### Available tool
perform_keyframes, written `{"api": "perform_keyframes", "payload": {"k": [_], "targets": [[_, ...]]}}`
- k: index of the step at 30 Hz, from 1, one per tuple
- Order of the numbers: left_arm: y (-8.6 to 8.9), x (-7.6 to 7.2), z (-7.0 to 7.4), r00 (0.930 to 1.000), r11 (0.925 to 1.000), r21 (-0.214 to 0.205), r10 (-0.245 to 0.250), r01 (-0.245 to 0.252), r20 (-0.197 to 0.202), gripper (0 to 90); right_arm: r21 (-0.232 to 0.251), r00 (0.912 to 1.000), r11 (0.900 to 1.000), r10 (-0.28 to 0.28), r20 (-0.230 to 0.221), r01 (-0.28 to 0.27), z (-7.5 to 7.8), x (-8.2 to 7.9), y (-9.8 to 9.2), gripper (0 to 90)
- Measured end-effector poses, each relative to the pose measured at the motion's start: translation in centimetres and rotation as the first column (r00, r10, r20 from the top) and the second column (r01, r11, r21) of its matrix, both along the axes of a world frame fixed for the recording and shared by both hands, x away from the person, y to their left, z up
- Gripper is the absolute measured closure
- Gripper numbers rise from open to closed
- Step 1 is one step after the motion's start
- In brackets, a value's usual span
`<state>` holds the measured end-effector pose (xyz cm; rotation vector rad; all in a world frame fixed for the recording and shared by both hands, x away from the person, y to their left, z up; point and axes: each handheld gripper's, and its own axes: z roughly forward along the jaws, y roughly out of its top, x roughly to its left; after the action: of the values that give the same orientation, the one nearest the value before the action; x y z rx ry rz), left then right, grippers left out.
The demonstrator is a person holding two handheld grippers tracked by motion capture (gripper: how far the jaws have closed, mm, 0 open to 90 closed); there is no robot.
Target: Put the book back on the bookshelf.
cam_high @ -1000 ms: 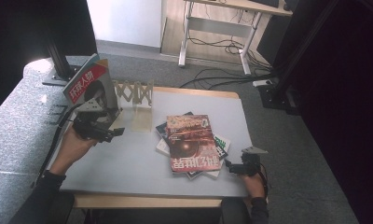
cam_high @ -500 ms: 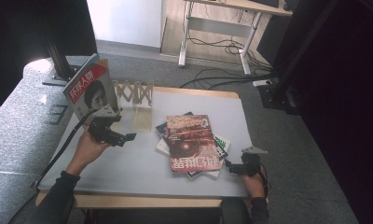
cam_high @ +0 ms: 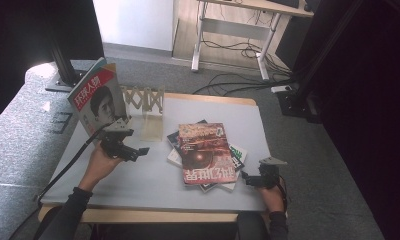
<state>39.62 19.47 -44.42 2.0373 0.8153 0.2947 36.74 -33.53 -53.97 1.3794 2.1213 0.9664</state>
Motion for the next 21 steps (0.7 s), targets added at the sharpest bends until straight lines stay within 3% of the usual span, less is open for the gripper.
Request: {"api": "perform_keyframes", "payload": {"k": [9,15,21], "targets": [[-0.3,-0.2,-2.7,0.9997,0.9994,0.035,-0.004,0.005,-0.022,0.0,-0.001,1.0000,1.0000,0.000,0.000,0.000,0.0,0.0,0.0,3.3],[-0.4,-0.3,-4.4,0.9993,0.9994,0.035,-0.008,0.010,-0.037,0.0,-0.001,1.0000,1.0000,0.000,0.000,0.000,0.0,0.0,0.0,3.3],[-0.9,-0.3,-5.5,0.9986,0.9963,0.083,-0.015,0.019,-0.051,0.0,-0.001,1.0000,1.0000,0.000,0.000,0.000,0.0,0.0,0.0,3.3]]}}
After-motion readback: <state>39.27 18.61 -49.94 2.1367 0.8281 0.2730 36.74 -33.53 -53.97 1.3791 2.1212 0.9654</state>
